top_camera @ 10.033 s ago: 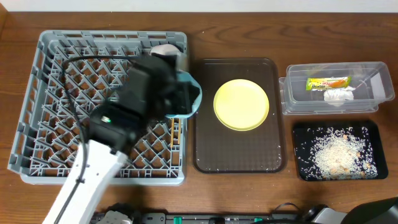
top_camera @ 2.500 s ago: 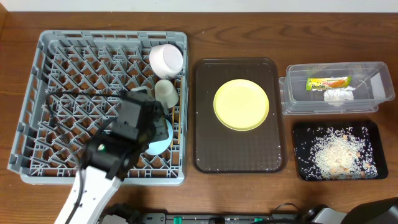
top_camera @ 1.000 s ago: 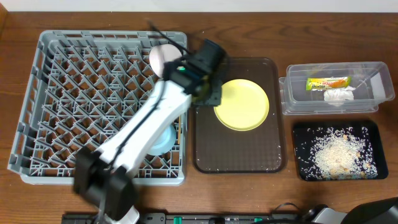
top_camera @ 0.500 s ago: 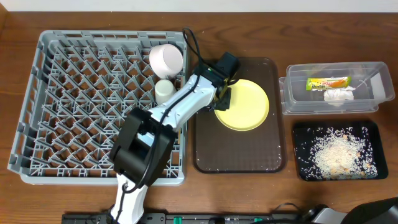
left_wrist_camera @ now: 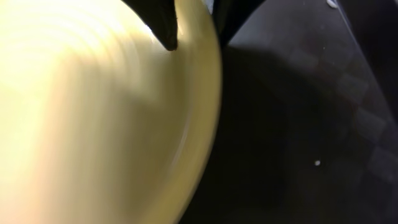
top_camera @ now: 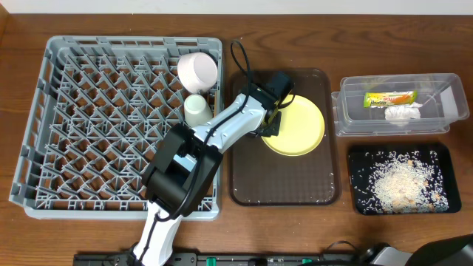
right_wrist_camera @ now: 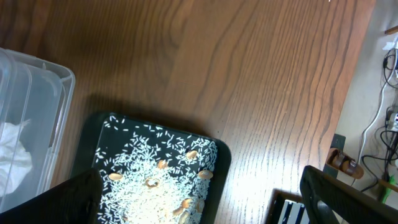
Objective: Sort waste into correct bins and load items into the dishwasher rack
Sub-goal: 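Move the left gripper to the yellow plate and grasp its rim, then lift the yellow plate and carry it into the rack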
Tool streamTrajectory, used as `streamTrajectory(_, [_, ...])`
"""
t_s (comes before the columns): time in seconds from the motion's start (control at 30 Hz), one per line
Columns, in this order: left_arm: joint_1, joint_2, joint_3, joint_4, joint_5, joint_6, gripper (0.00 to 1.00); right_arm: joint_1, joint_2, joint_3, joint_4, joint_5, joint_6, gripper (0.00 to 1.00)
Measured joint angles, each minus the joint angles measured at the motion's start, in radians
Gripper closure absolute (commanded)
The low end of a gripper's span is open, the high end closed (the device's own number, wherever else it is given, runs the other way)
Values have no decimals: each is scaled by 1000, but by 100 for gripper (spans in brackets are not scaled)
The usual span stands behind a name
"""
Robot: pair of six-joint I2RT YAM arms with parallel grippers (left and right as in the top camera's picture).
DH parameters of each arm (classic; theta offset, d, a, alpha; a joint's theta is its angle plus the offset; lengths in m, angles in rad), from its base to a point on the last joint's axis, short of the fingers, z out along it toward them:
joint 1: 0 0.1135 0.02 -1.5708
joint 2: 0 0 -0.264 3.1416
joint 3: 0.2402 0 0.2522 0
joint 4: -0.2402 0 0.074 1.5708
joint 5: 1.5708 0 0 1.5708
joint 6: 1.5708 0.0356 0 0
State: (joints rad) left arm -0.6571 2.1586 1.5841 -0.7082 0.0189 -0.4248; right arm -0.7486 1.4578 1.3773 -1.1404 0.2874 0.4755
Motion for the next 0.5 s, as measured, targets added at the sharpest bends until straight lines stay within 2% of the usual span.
streamTrajectory(0.07, [0,0,0,3,-7,0,94,0,0,0,0,0,0,1])
streamTrajectory(0.33, [1,-60,-1,-28,-61,9,94,0,0,0,0,0,0,1])
streamTrajectory(0.5, [0,-320,-4,-84,-246,45,94,0,0,0,0,0,0,1])
